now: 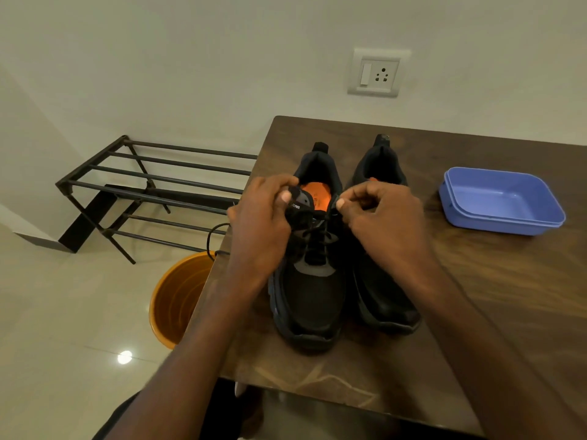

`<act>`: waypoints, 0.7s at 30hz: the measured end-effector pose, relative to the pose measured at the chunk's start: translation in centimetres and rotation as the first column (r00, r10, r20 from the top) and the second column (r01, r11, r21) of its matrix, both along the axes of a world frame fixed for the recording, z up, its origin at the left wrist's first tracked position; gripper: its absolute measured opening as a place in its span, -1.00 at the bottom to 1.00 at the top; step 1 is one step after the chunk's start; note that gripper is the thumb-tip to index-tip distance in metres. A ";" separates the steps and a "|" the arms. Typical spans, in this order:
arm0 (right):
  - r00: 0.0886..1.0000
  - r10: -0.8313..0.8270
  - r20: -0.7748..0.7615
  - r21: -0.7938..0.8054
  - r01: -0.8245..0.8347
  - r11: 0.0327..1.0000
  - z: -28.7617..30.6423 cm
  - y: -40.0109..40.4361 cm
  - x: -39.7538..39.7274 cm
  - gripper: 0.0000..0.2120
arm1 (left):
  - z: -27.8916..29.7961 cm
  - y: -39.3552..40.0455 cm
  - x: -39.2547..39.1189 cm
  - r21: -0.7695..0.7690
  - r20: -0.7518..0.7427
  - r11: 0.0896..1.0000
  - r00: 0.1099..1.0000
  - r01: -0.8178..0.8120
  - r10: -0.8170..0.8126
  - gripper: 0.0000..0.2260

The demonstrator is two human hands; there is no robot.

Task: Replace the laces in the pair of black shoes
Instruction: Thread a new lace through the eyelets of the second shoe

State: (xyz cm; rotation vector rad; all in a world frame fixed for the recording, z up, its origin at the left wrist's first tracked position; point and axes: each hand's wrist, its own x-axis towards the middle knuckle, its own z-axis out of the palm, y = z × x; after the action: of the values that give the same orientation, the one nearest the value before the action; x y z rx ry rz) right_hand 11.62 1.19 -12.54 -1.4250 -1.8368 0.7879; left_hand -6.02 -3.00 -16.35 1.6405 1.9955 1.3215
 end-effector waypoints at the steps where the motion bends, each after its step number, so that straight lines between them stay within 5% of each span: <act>1: 0.999 0.021 0.040 -0.018 -0.020 1.000 0.1 -0.1 0.2 -0.93 | 0.1 -0.1 -0.4 -0.033 0.085 0.999 0.996 0.007 -0.004 -0.78; 9: 0.982 0.048 0.183 0.001 -0.049 0.999 -0.4 0.1 -0.3 -0.82 | 0.5 -0.7 -1.4 -0.146 0.143 0.976 0.980 0.162 -0.141 -0.85; 12: 0.992 -0.054 -0.111 -0.155 0.036 0.987 0.6 0.7 0.7 -0.78 | 0.9 -0.9 -1.2 -0.127 0.103 0.976 0.981 0.177 -0.165 -0.86; 14: 0.947 -0.239 -0.214 -0.066 0.230 0.971 1.6 1.2 2.2 -0.82 | 0.9 -0.9 -1.3 -0.098 0.073 0.980 0.983 0.175 -0.168 -0.86; 17: 0.925 -0.377 -0.048 0.298 0.373 0.878 2.4 1.2 3.5 -0.84 | 0.6 -0.8 -1.3 -0.102 0.035 0.978 0.984 0.180 -0.177 -0.88; 21: 0.935 -0.142 0.325 0.389 0.005 0.921 1.6 0.0 1.8 -0.79 | 0.4 -0.6 -1.1 -0.038 0.046 0.980 0.980 0.194 -0.192 -0.93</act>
State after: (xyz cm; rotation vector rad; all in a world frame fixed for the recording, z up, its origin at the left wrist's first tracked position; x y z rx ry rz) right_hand 13.40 1.22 -10.92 -1.4246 -2.0432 0.1185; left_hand -7.07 -3.61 -15.97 1.7229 1.7761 1.2250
